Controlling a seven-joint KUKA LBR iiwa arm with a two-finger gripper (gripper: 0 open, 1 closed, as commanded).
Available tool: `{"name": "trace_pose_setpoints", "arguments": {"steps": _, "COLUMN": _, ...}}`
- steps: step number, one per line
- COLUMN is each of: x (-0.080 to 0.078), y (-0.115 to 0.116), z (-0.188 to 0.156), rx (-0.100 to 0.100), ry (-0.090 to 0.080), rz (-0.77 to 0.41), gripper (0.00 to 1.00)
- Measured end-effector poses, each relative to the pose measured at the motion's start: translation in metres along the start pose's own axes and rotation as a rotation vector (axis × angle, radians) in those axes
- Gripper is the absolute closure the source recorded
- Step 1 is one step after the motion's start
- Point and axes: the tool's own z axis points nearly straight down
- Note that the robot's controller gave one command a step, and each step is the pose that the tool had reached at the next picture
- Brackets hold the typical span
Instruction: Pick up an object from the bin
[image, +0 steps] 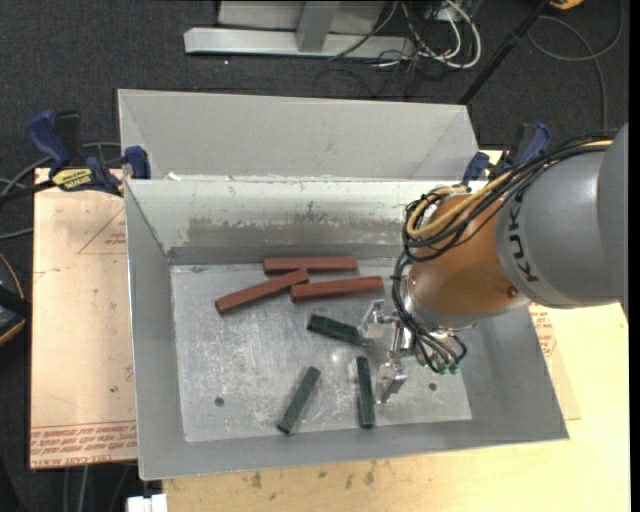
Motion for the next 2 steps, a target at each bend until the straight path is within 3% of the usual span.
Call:
{"name": "trace_pose_setpoints", "arguments": {"steps": 1, "x": -0.033, "y": 0.005, "z": 0.000, "rx": 0.000, "ry": 0.013, "rz": -0.045, "gripper": 0.00}}
{"name": "trace_pose_setpoints", "arguments": {"steps": 2, "x": -0.048, "y": 0.008, "z": 0.000, "rx": 0.000, "ry": 0.008, "rz": -0.063, "gripper": 0.00}}
